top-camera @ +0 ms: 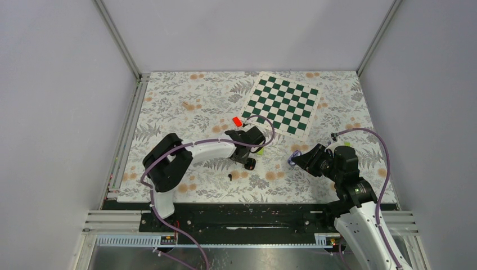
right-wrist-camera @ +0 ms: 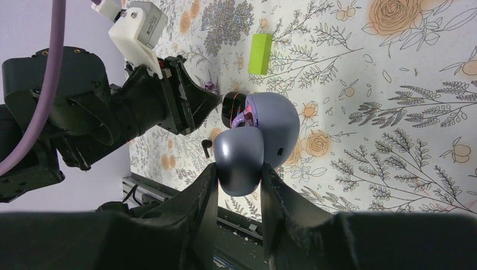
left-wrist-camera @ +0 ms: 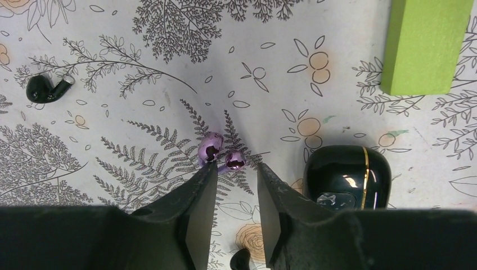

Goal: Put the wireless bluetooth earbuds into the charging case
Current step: Adjust the earbud at the center of the board.

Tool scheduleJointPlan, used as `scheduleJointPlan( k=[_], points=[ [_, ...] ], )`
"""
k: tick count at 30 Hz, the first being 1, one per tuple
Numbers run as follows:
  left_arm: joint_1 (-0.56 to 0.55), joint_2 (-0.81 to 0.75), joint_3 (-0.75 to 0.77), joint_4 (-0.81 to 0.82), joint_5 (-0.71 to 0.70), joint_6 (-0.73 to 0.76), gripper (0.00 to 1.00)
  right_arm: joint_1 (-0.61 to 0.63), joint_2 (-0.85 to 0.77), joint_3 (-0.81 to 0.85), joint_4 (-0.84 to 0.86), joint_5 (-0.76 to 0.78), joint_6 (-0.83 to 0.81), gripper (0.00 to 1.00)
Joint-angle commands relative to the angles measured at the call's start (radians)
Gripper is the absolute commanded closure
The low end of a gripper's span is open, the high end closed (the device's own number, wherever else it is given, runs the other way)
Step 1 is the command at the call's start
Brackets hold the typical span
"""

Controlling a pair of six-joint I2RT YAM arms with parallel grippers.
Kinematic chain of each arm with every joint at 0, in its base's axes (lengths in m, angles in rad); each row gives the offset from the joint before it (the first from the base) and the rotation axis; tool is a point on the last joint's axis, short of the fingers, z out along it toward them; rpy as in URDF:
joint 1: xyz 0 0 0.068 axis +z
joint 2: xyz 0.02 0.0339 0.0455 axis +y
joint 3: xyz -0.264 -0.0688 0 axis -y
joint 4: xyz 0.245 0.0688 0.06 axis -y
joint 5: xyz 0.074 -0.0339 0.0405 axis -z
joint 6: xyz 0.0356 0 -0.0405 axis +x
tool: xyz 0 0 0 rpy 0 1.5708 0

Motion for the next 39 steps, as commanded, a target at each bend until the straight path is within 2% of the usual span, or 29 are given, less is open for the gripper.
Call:
scheduleJointPlan(
  k=[1,9,16,19,23,32,39],
  points=[
    [0.015,-0.067,-0.014,0.044,0.038,-0.030,0.67,-0.003,0.001,0.012,0.038,-0.016,0.002,1.00],
    [0.054,-0.092,-0.047,0.070,0.098,-0.042,0.60,-0.002,0.006,0.003,0.044,-0.018,0.002,1.00],
    [0.073,-0.112,-0.076,0.100,0.141,-0.057,0.59,-0.002,0.007,0.001,0.046,-0.018,0.003,1.00],
    [0.080,-0.122,-0.084,0.106,0.148,-0.063,0.53,-0.003,0.007,0.000,0.046,-0.018,0.001,1.00],
    [0.085,-0.134,-0.094,0.120,0.160,-0.069,0.50,-0.003,0.006,-0.001,0.045,-0.019,0.001,1.00],
    [0.156,-0.178,-0.160,0.187,0.225,-0.147,0.54,-0.003,-0.006,-0.001,0.039,-0.018,0.003,1.00],
    [0.200,-0.252,-0.234,0.272,0.265,-0.265,0.58,-0.002,-0.008,-0.004,0.039,-0.018,0.004,1.00]
  ],
)
